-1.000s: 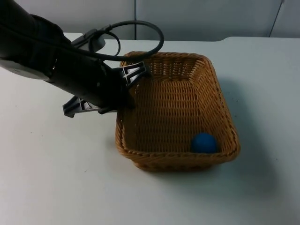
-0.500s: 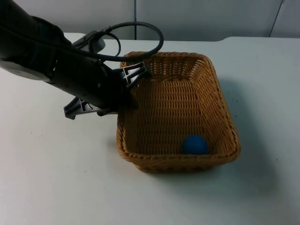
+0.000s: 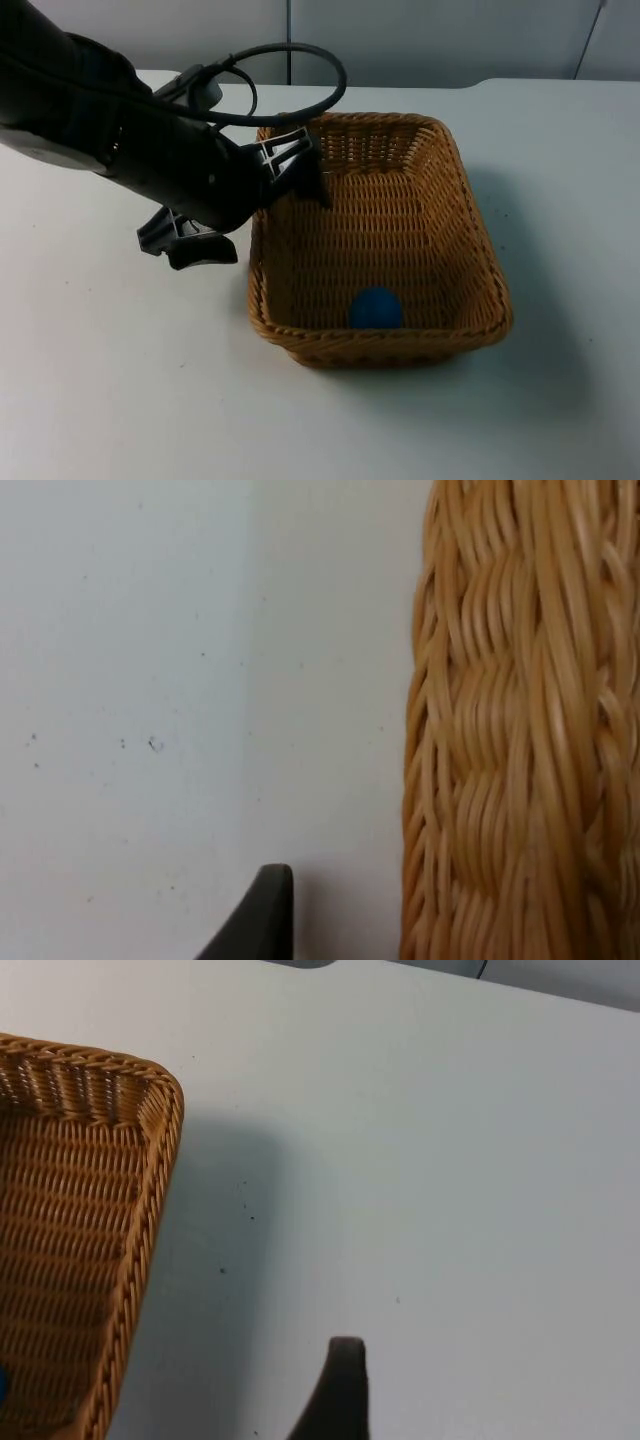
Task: Pick up the basket with the left hand and place the ball into the basket with the right hand.
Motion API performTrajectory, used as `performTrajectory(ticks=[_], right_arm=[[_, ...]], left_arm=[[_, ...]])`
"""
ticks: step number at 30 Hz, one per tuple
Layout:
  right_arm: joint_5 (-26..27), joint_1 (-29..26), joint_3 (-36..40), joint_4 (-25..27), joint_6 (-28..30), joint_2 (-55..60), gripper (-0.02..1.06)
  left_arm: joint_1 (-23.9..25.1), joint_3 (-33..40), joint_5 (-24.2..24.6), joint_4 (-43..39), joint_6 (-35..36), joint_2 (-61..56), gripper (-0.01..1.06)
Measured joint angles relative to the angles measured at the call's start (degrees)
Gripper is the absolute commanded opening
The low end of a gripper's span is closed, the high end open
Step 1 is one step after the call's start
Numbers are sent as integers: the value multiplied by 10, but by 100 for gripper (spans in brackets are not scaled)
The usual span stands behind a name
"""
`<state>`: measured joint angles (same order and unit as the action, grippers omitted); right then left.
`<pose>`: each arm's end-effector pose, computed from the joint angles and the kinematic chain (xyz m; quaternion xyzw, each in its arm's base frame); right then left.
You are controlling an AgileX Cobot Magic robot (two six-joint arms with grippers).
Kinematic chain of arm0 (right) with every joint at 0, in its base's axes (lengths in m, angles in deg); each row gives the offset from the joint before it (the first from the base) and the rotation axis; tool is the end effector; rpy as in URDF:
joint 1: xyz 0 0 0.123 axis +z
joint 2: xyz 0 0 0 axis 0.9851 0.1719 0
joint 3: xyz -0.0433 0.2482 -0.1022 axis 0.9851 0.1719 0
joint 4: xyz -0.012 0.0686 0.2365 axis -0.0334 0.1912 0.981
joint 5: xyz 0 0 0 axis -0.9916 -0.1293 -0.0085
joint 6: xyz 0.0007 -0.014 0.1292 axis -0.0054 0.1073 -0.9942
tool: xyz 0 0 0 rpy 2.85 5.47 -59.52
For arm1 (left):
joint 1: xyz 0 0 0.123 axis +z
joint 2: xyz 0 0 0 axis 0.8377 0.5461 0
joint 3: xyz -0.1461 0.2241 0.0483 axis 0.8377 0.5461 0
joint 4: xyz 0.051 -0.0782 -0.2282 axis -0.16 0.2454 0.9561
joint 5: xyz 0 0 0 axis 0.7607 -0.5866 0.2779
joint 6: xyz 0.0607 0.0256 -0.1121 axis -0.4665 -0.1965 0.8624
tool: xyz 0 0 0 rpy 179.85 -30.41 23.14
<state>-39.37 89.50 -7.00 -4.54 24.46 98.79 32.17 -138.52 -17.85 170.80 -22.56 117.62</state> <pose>0.2627 0.0299 0.3551 -0.1015 0.9241 -0.0353 0.3667 0.3659 -0.2024 0.0613 -0.1154 0.9261 -0.2846 0.2189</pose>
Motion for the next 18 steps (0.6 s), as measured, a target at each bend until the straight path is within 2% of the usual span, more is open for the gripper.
performTrajectory(ticks=[4, 7, 11, 12, 13, 17, 18], right_arm=[[0, 0, 0, 0, 0, 0, 75], [2, 0, 0, 0, 0, 0, 75], [3, 0, 0, 0, 0, 0, 75], [3, 0, 0, 0, 0, 0, 75], [3, 0, 0, 0, 0, 0, 75], [10, 0, 0, 0, 0, 0, 75], [10, 0, 0, 0, 0, 0, 75]], left_arm=[[0, 0, 7, -3, 3, -6, 103], [0, 0, 8, -37, 22, -11, 101], [5, 0, 8, -162, 102, -22, 101], [11, 0, 12, -219, 135, -30, 101], [11, 0, 12, -219, 135, -30, 101], [36, 0, 16, -328, 201, -73, 101], [36, 0, 16, -328, 201, -73, 101]])
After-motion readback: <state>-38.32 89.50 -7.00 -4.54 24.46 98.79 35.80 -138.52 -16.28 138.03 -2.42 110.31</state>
